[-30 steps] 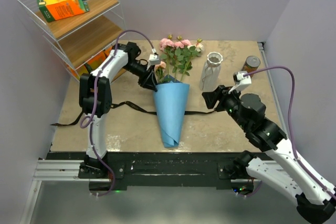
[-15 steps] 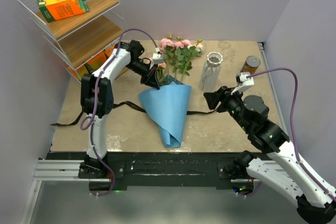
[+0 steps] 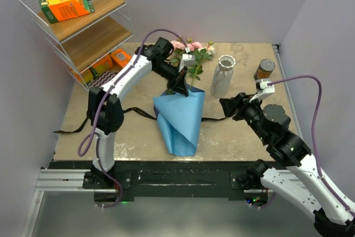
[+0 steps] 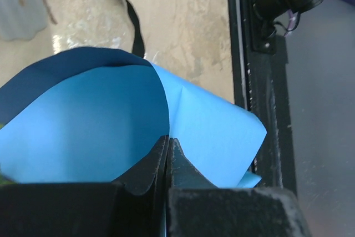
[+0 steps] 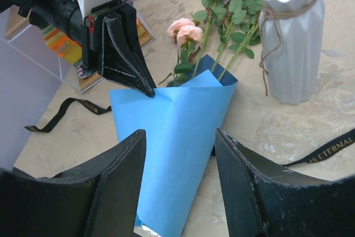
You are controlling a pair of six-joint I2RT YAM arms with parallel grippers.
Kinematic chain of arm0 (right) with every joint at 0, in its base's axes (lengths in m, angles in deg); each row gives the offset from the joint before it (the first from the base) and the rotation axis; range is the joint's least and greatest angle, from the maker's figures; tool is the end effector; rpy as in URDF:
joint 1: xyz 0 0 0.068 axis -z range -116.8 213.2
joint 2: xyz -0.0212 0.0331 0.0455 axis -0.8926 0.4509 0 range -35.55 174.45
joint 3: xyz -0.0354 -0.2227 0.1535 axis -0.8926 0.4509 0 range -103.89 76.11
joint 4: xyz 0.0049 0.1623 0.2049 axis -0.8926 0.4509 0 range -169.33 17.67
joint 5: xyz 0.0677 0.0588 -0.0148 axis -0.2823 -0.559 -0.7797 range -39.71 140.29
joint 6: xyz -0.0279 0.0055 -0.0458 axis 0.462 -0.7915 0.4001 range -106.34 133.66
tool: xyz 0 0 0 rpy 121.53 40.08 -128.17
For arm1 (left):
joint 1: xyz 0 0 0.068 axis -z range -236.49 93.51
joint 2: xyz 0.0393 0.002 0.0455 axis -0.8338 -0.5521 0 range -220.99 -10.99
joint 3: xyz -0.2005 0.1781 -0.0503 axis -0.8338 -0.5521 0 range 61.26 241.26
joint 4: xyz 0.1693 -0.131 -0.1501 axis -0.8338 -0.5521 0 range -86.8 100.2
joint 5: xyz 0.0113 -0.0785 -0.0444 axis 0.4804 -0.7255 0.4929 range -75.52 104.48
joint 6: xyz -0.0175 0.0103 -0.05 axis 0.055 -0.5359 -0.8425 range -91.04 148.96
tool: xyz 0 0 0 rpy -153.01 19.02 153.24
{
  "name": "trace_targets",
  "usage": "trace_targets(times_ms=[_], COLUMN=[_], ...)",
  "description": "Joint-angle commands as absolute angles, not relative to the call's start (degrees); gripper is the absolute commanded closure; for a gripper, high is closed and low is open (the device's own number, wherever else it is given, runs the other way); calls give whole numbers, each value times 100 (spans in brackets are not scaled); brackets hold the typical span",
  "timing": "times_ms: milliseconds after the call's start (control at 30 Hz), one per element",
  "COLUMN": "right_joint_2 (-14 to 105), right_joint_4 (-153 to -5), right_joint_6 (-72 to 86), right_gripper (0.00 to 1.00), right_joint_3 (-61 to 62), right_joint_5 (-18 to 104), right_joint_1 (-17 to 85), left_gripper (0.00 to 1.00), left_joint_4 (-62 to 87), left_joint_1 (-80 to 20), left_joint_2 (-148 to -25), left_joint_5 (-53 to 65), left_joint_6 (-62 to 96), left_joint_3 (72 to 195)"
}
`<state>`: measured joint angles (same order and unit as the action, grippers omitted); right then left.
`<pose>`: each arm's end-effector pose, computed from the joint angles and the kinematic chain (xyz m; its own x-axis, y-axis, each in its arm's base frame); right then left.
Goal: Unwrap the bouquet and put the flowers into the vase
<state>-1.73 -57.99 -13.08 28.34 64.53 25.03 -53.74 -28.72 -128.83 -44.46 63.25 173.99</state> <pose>0.1089 0.0744 0.3637 -0.2735 0.3397 -0.8999 -0.3182 0.8510 0.4179 0.3624 -0.2254 0.2986 -0.3946 0.5363 -0.7461 0.8880 0.0141 -0.4596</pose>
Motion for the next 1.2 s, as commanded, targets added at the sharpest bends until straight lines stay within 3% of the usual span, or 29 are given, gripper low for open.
trace_targets(times_ms=[0,100,267,433,567,867,967,1000,1167], right_joint_2=[-338,-443,-602,-865,-1120,-1243,-1165,-1147,-1042], right_joint_4=[-5613,-5490,-5192,-4822,-4541,-4110,-4171,-4206,-4592], right_joint_6=[-1227,-1192,-1121,-1060,-1042,-981,-946,-937,-928], right_gripper=[43,40,36,34,32,29,29,29,29], right_joint_3=[2522,2478,2303,2056,1863,1388,1414,1432,1730], right_joint_5=[6716,6813,7015,7270,7463,7718,7648,7622,7376], right_joint_1=[2523,2523,2523,2532,2523,2523,2523,2523,2523], left_gripper=[95,82,41,24,1,1,1,1,1], left_joint_4=[-4553,-4359,-4569,-4220,-3981,-4103,-3860,-3432,-2953], left_joint_1=[-2451,-2170,-1791,-1448,-1202,-920,-1191,-1332,-2543], left_joint_2=[-12762,-12876,-13157,-13272,-13280,-13255,-12606,-12186,-11883], left_joint_5=[-4555,-4529,-4590,-4835,-5056,-4741,-3539,-3013,-2867], left_joint_6=[4692,4277,4100,3688,3494,3625,3802,3775,3810], left_joint_3=[17569,17639,18165,18203,18018,18844,18012,17217,15804])
